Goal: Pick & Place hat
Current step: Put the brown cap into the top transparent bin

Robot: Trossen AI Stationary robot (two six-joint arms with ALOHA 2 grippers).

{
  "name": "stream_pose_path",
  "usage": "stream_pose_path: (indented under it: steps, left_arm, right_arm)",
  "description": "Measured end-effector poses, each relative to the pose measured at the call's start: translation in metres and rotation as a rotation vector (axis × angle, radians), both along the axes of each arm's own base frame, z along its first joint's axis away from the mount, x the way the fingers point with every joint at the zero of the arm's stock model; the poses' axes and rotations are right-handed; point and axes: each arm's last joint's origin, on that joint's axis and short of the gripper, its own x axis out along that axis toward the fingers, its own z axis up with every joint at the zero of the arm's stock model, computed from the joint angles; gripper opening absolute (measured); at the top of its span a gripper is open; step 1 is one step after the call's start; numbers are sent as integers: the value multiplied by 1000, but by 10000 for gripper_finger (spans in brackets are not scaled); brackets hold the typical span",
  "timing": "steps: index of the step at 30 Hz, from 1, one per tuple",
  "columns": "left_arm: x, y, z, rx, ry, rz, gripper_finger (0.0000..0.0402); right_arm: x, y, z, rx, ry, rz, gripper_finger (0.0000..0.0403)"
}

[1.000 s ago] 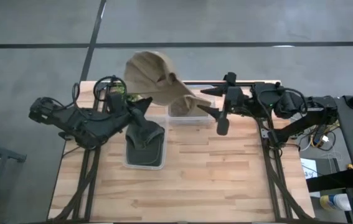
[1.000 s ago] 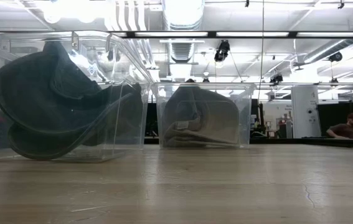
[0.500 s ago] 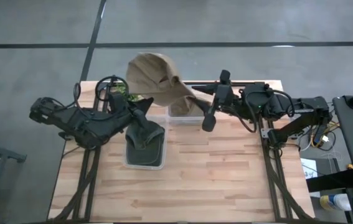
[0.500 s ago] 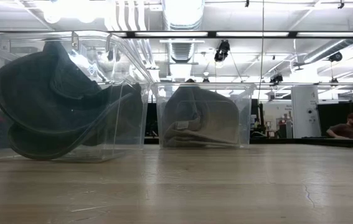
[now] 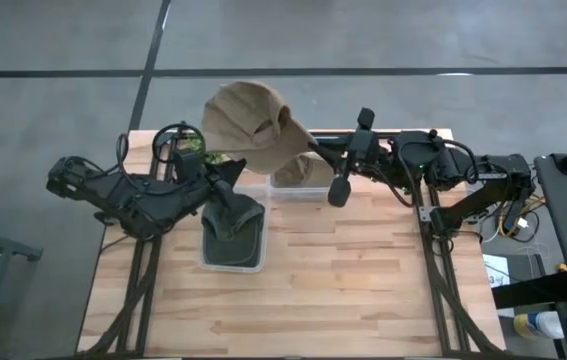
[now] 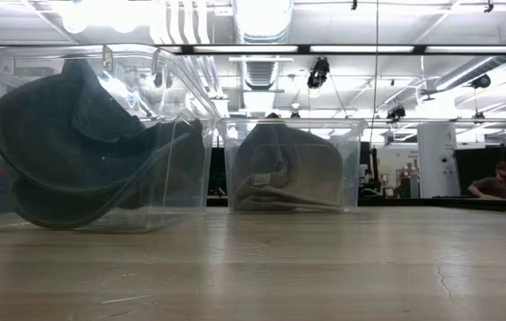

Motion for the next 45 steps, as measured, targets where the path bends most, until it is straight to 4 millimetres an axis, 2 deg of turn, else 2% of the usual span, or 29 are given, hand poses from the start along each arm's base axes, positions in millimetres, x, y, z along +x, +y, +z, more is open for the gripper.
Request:
stream_pose_path:
  steps: [7, 13, 20, 27, 35, 45]
  left_arm:
    - [0, 1, 0, 45, 45, -34, 107]
    - [0, 1, 0, 41, 47, -34, 173]
    - [1, 0, -3, 31, 63, -75, 187]
    - [1, 0, -3, 27, 67, -90, 187]
    - [0, 0, -2, 24, 61, -91, 188]
    - [-1, 1, 0, 20, 51, -92, 188]
  right_arm:
    - [2, -4, -2, 14, 4, -6, 11]
    - [-6, -21, 4, 37, 18, -60, 10]
    - [-24, -47, 22, 7, 118, -156, 11]
    - [-47, -71, 26, 24, 284, -166, 11]
    - [-43, -97, 0, 40, 510, -78, 12]
    - [-4, -129, -54, 105, 751, -22, 12]
